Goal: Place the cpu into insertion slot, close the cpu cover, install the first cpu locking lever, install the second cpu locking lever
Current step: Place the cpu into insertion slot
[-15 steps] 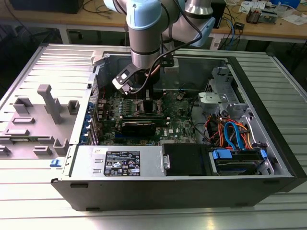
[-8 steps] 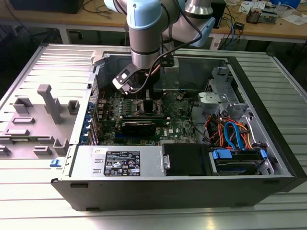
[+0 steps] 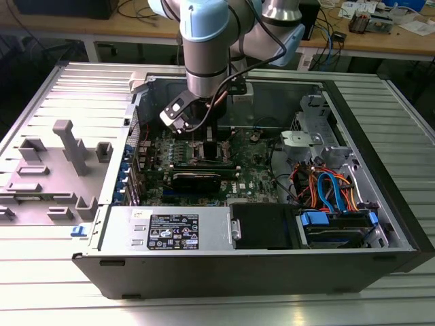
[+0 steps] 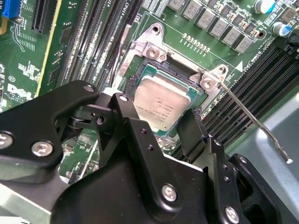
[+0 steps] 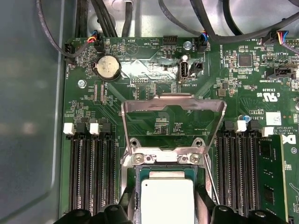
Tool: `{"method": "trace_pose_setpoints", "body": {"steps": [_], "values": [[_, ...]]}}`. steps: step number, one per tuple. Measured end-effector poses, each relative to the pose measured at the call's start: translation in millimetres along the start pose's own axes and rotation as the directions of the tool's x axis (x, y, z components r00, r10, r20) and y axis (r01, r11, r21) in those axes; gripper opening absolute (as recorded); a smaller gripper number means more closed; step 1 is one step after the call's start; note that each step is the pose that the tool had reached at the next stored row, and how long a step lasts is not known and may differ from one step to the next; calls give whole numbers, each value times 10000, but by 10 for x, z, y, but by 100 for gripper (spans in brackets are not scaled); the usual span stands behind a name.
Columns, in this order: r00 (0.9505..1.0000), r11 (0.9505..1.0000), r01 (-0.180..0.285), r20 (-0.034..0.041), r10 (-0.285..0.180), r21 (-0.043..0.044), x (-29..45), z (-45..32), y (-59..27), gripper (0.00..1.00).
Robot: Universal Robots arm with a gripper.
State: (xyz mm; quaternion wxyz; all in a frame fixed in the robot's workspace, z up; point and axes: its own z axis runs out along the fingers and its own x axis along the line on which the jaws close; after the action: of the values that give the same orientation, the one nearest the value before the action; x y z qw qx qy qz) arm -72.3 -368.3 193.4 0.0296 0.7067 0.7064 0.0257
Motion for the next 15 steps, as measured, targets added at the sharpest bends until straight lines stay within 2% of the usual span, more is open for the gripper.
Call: {"method": "trace_pose_setpoints", "body": {"steps": [9,15], "values": [[9999,9999,103,10,-103,10,-5,-3,24,61],[9997,9997,231,73,-231,-4,2,5,36,61]]}}
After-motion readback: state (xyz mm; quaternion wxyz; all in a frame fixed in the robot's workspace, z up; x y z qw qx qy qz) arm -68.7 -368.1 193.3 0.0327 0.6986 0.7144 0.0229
